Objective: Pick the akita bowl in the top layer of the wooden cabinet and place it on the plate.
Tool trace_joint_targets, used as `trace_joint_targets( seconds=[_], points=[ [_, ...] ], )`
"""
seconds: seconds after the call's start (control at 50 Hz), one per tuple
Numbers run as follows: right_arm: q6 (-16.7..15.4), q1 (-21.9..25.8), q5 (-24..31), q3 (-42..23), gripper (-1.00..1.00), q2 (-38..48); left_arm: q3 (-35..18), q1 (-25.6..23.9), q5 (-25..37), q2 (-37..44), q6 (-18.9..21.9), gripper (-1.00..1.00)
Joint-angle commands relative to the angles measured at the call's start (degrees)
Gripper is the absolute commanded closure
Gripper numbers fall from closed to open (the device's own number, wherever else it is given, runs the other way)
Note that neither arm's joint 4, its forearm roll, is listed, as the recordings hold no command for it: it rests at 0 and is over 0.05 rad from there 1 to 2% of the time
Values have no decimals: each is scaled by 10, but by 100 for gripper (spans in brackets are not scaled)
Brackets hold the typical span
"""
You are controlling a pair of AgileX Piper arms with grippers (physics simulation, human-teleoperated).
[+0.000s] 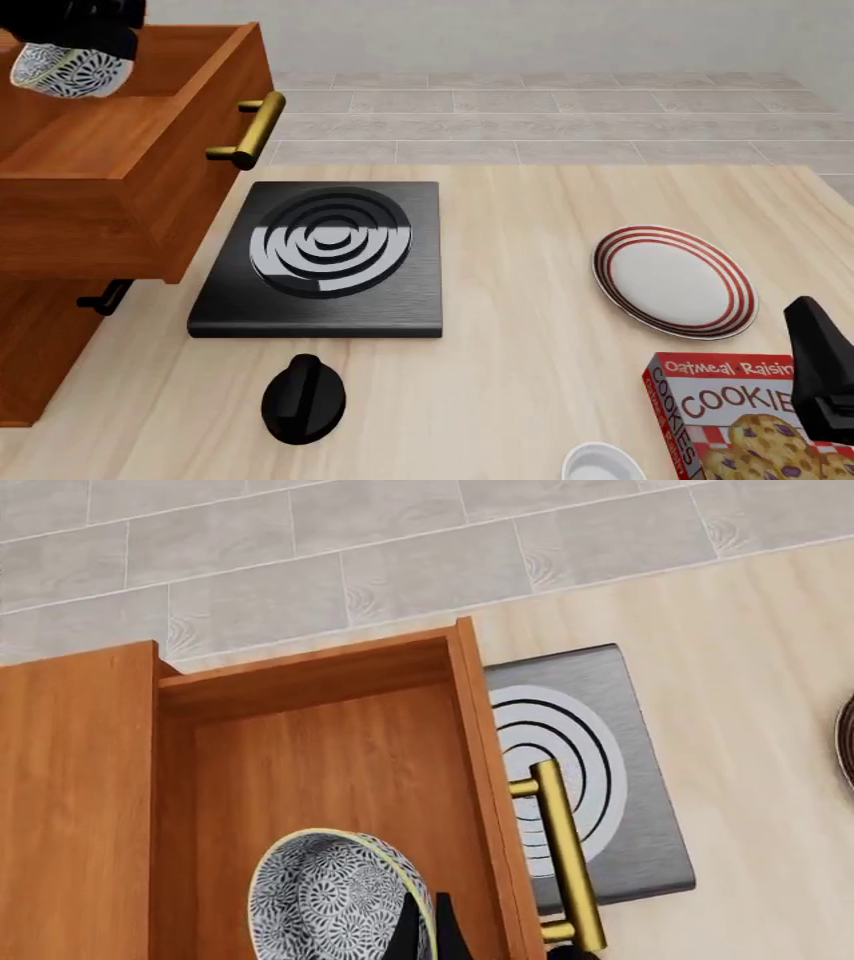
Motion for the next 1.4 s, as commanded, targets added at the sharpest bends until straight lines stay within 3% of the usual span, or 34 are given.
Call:
trace_joint_targets(
  seconds=[0.02, 0.44, 0.6, 0.92, 1.4],
  points=[
    [0, 0, -1, -1, -100, 1, -45, -13, 17, -1, 0, 100],
    [0, -1, -7, -1, -100, 7, -91, -45, 21, -6, 3, 100],
    [-1, -1, 1, -2, -100, -1, -154, -62, 41, 10, 10, 100],
    [-3, 1, 14, -2, -100, -12, -209, -89, 54, 26, 14, 100],
    [-4, 1, 15, -3, -100, -14, -226, -142, 47, 45, 34, 100]
  ],
)
